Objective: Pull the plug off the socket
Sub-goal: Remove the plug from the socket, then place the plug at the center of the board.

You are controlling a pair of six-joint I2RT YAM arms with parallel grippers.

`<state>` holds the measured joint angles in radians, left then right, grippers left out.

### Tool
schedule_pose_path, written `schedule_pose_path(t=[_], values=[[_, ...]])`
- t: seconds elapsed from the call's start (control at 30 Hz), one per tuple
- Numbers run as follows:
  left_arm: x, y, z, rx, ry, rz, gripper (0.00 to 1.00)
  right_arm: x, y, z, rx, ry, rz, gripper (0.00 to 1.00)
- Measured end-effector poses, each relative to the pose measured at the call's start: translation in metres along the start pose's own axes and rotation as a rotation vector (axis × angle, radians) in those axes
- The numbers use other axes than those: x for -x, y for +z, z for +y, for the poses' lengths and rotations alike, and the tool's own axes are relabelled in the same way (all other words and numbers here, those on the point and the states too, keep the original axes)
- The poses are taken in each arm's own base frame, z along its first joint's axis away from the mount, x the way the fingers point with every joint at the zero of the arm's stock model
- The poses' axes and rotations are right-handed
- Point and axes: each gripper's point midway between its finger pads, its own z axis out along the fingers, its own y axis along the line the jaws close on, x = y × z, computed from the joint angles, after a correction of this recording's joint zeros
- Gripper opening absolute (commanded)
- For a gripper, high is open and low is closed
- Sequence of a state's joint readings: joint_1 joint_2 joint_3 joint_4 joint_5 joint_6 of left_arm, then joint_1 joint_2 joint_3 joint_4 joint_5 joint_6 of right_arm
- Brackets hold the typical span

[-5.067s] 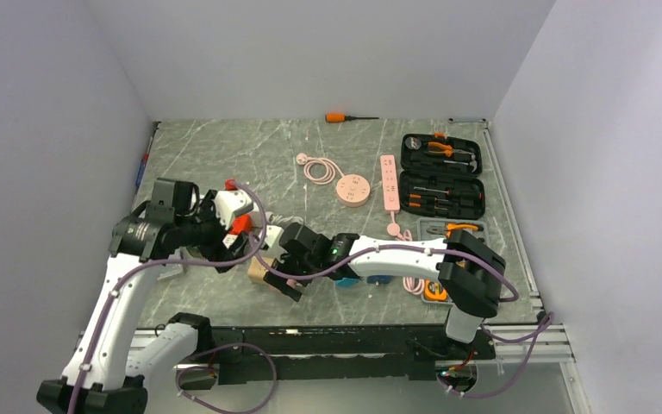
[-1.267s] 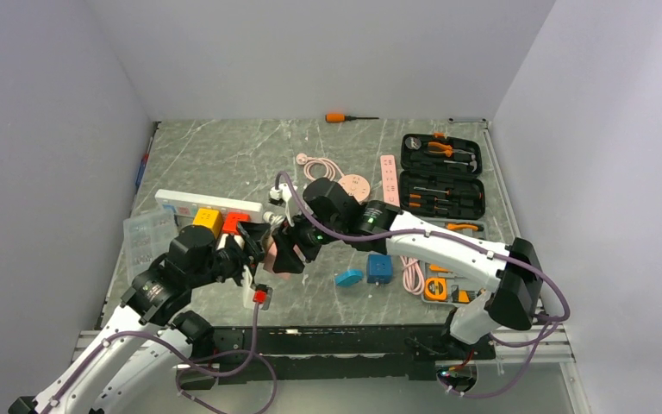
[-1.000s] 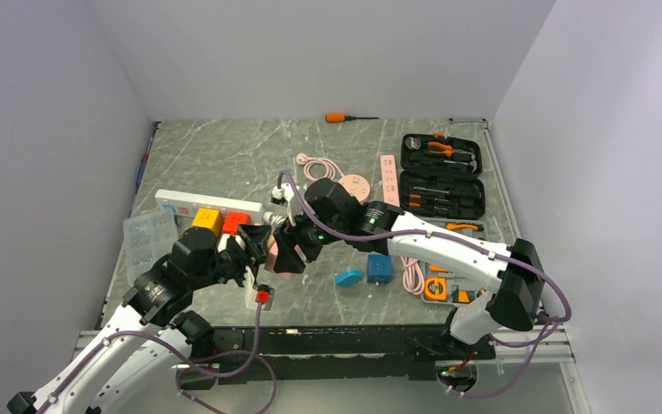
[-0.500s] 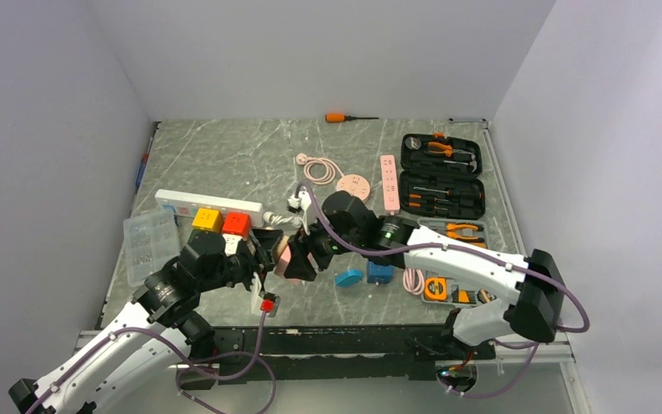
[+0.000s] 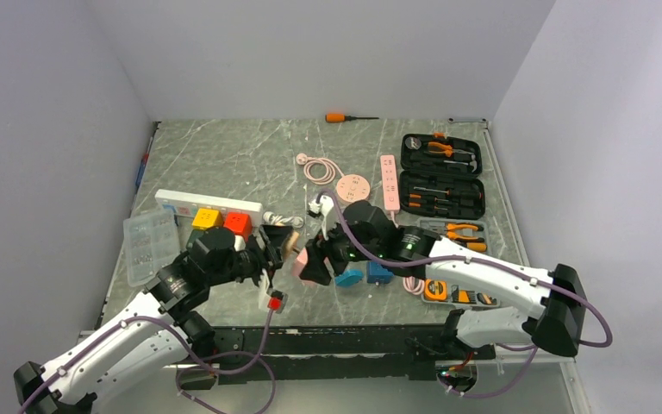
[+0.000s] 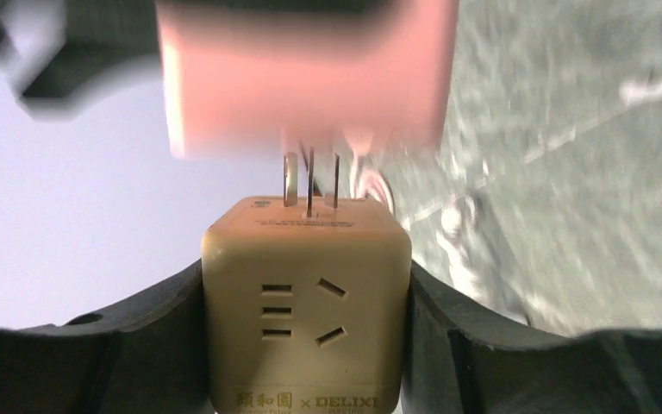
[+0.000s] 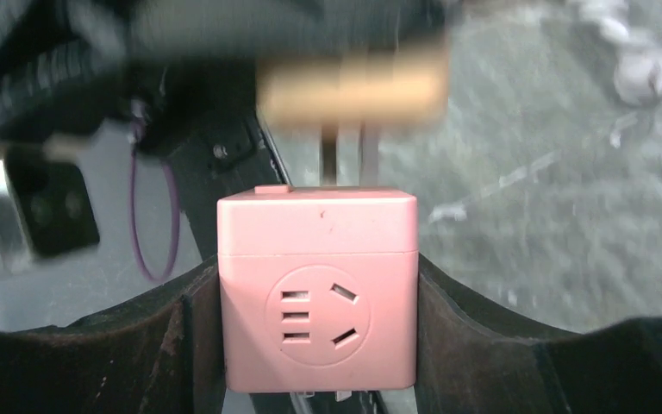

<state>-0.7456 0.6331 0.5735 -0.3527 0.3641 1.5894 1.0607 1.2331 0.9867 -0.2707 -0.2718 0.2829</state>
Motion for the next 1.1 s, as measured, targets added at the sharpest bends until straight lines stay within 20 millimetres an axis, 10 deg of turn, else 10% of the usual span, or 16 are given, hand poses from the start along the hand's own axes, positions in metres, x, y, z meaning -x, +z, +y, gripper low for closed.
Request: schedule_pose_path(t=[0.2, 0.53, 0.83, 1.1], values=[[-0.058, -0.018, -0.032, -0.126, -0.052, 0.297, 0.0, -0.043, -0.032, 0.003, -0.014, 0.054, 0.141, 0.0], [-0.083, -0.032, -0.061, -0.264, -0.104, 0.441, 0.0, -0.058, -0.053, -0.007, -0.095, 0.078, 0.167, 0.0], [-0.094, -0.015, -0.01, -0.305, -0.33, 0.482, 0.0, -0.023, -0.055, -0.122, -0.5, 0.224, 0.081, 0.0], [-0.092, 0.027, 0.038, -0.298, -0.482, 0.468, 0.0, -0.042, -0.052, -0.21, -0.752, 0.392, 0.092, 0.0]])
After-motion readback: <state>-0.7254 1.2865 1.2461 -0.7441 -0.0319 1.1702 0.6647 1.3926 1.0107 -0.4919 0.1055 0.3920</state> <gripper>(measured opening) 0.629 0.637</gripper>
